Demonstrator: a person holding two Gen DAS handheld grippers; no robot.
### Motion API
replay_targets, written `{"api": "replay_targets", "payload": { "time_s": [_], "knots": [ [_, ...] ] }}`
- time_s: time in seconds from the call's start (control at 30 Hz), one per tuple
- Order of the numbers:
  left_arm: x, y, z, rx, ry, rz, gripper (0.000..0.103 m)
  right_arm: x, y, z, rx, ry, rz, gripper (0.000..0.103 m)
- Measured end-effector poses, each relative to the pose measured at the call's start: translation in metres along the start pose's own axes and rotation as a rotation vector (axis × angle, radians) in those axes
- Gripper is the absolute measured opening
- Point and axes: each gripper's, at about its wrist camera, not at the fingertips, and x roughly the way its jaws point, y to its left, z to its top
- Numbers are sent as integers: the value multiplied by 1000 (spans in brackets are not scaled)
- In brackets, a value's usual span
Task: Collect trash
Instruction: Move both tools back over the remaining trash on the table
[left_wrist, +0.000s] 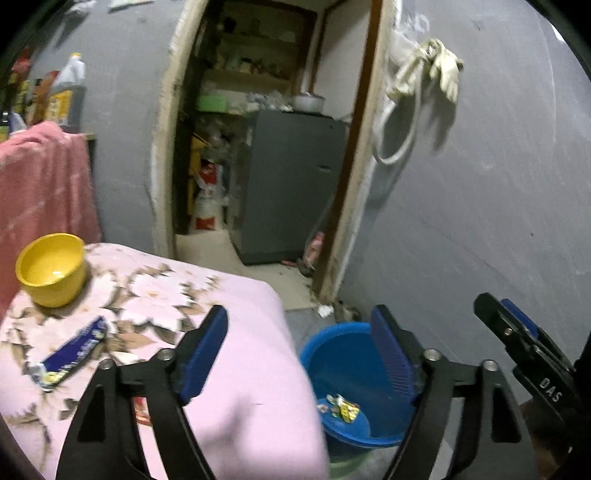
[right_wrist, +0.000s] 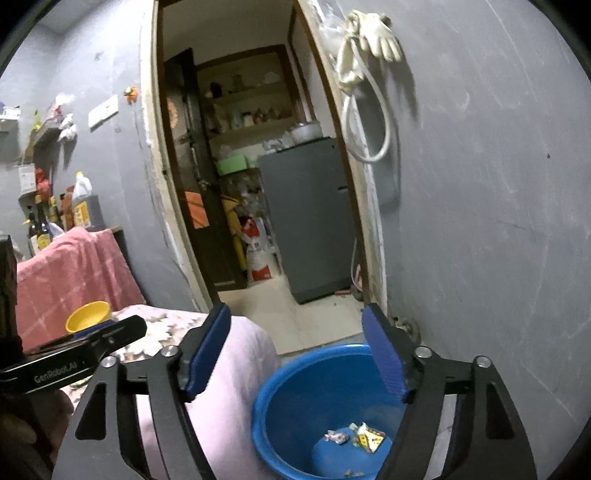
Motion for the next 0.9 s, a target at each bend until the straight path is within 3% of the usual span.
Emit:
{"api": "replay_targets", "payload": {
  "time_s": [0.17, 0.37, 0.7, 0.9],
  "knots": [
    [-30, 28, 5, -16, -65, 73, 93, -7, 33, 4, -31, -30, 32, 85],
    [-69, 64, 2, -29, -143, 147, 99, -13, 75, 2, -59, -63, 83, 103],
    [-125, 122, -14, -41, -232, 262, 99, -20, 149, -10, -123, -111, 197, 103],
    [-141, 156, -25, -49, -226, 326, 99, -20, 182, -19, -158, -126, 246, 103]
  ]
}}
